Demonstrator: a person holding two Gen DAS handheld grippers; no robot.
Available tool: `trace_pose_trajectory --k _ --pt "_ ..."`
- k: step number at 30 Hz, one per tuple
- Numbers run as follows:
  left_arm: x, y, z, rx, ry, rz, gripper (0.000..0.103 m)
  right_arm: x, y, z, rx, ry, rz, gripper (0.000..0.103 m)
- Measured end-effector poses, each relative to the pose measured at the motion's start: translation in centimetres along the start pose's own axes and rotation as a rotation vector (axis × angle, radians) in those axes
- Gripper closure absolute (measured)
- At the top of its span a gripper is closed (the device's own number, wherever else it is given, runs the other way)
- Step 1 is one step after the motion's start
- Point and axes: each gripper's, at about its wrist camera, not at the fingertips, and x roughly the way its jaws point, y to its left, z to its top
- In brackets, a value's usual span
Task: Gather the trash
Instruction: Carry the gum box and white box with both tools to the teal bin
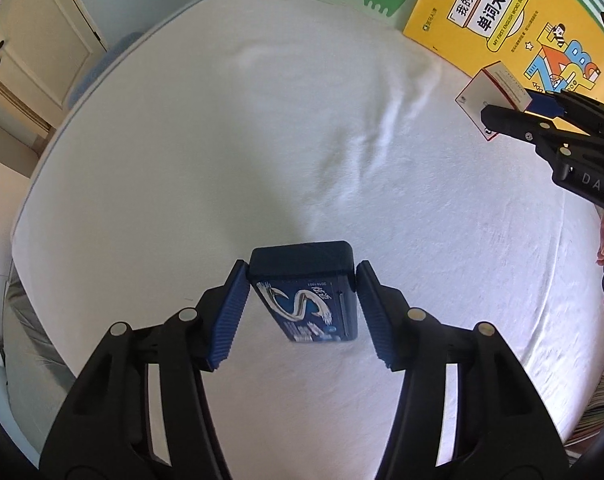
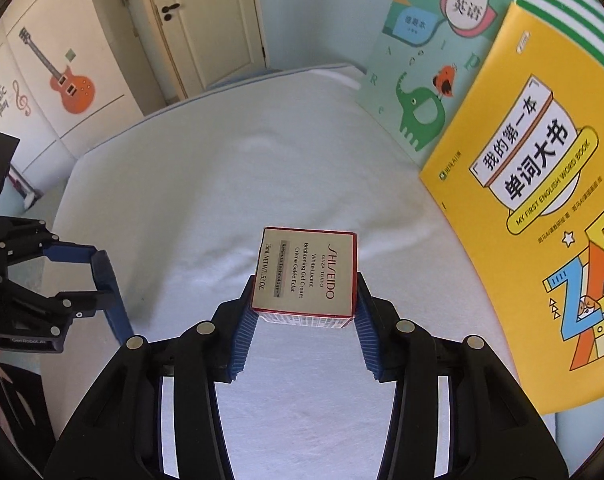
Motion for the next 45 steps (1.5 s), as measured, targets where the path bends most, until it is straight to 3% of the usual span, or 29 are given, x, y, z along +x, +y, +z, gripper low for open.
trace_pose_trajectory --k 7,21,28,34,45 --pt "-3.7 2.5 -1.9 0.018 -0.055 0.023 0.051 -1.8 3.8 1.4 -0.035 -0.019 -0.005 0.057" --pt "-5.3 7.9 -4.3 0.003 -0.125 0.033 0.051 -2.8 12.8 3.5 -0.098 -0.038 0.022 0.057" --pt "-6.8 12.6 -6.1 0.003 -0.148 0.024 0.051 -2.6 18.3 5.1 -0.123 -0.045 0.031 0.057" --pt "-8.1 18.4 -8.3 -0.022 -0.178 0.043 0.051 -1.7 24.5 6.8 -0.166 -0.045 0.063 0.057" --pt "-8.8 31.8 -14.7 -0.183 -0.165 0.13 0.051 2.7 38.3 9.9 -0.298 -0.026 0.202 0.057"
